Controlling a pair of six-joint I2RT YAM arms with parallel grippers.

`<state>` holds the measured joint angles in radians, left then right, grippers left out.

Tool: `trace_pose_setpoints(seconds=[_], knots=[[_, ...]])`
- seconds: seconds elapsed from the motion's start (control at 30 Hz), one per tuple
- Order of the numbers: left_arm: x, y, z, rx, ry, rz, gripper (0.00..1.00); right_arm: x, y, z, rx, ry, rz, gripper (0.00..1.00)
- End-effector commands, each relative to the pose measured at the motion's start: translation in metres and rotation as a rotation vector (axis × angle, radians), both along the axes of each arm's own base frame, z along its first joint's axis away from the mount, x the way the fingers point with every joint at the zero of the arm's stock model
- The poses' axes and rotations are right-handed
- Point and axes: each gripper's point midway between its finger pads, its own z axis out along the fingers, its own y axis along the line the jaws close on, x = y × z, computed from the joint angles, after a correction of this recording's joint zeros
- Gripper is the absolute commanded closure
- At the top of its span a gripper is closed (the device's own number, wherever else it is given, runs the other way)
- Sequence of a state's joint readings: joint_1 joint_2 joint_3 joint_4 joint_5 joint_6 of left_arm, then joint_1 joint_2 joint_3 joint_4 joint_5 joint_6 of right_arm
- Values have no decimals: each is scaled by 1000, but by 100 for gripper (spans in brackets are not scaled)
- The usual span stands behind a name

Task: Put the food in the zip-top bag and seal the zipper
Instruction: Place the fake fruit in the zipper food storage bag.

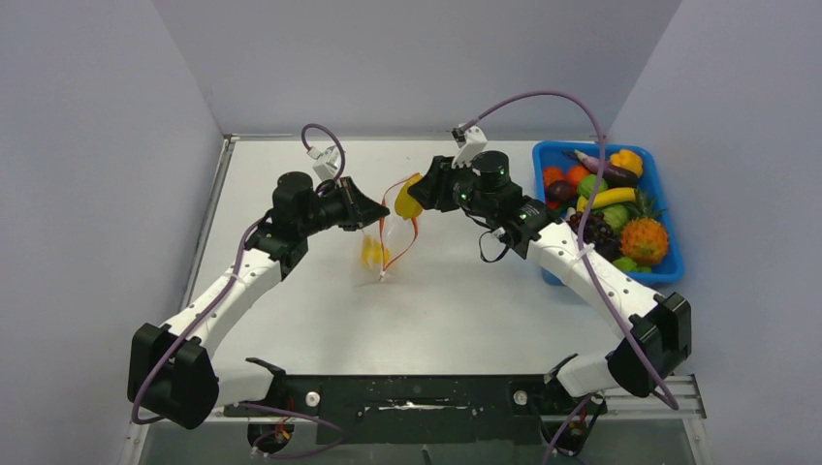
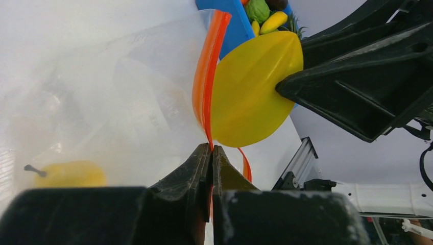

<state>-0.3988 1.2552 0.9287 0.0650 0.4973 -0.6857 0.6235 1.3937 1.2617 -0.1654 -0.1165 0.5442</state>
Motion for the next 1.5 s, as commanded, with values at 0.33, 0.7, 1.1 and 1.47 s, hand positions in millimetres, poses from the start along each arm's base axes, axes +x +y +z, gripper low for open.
trace_pose_setpoints(seconds=[0.33, 0.7, 1.1, 1.47], knots=[[5, -4, 25, -28, -100, -11, 100, -14, 15, 37, 151, -18, 54, 63], [4, -3, 23, -30, -94, -5, 100, -2, 8, -11, 51, 41, -4, 62], [6, -4, 19, -28, -91, -7, 100, 0, 3, -18, -27, 66, -9, 39], [12, 2, 11, 35, -105, 25, 100, 15, -46, -2, -68, 41, -121, 19]])
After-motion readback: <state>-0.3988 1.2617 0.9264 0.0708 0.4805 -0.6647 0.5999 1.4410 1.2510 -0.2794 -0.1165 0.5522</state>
